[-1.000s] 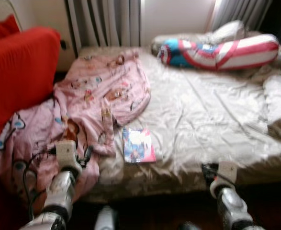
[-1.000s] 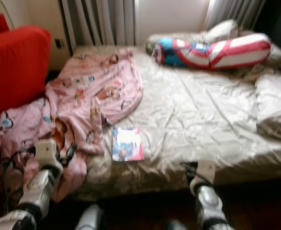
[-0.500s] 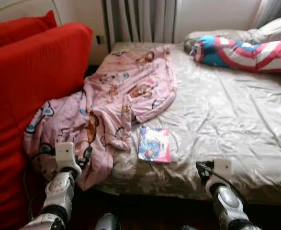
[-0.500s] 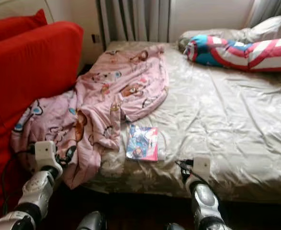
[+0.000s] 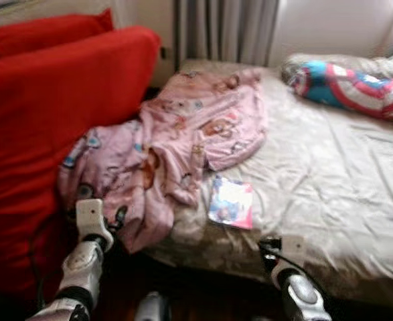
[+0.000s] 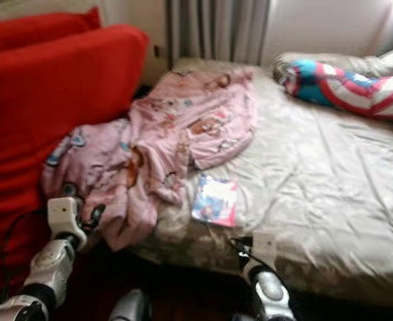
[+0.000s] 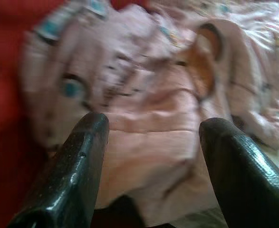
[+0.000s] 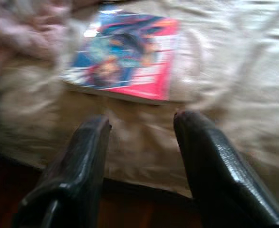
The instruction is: Clean up the room
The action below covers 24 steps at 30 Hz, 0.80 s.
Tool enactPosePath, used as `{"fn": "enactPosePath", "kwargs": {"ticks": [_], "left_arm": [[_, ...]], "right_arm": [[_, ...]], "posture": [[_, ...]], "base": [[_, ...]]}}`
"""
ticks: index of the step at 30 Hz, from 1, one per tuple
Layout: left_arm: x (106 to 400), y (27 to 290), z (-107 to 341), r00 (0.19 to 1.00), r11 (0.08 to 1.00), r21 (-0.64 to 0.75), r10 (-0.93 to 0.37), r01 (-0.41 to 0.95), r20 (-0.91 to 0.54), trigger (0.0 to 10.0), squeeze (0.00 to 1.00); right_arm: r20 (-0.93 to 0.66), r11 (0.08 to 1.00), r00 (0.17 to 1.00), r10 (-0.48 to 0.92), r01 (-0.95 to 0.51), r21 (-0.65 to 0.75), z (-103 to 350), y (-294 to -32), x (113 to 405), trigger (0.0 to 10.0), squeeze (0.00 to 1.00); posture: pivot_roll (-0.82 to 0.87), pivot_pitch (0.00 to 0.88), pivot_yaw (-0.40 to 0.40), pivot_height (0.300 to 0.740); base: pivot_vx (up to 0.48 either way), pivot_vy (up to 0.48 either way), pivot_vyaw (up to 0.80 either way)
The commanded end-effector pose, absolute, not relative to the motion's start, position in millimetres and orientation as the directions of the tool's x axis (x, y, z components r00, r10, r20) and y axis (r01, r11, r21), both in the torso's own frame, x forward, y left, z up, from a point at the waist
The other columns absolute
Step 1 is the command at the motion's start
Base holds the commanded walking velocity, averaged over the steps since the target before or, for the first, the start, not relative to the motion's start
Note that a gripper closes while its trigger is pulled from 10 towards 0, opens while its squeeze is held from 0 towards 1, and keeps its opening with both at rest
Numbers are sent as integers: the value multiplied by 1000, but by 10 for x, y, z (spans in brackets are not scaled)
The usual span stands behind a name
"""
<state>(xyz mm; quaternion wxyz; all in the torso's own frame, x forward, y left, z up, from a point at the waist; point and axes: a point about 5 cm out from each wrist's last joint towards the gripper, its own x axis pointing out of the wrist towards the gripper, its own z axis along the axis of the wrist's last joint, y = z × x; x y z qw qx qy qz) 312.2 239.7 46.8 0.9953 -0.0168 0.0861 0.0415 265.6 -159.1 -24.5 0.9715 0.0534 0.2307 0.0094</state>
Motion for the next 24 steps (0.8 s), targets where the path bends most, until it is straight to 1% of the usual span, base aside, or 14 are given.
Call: {"fn": "enactPosePath", "kwargs": {"ticks": [1, 13, 24], "left_arm": [[3120, 2312, 435, 982, 998, -33, 54, -61, -179, 10000, 0], [3115, 2299, 431, 983, 998, -36, 50, -57, -176, 10000, 0], [3129, 2278, 454, 986, 998, -37, 47, -54, -159, 10000, 0]], "right_arm": [[-457, 995, 889, 22, 25, 98, -266, -1681, 2623, 10000, 0], [-462, 989, 886, -38, 98, 107, -285, -1745, 2592, 10000, 0], [-464, 989, 885, -39, 100, 108, -272, -1763, 2613, 10000, 0]], "posture": [[-26, 23, -44, 616], [-27, 16, -43, 616], [-27, 16, -43, 616]], "base": [[285, 0, 0], [300, 0, 0], [350, 0, 0]]}}
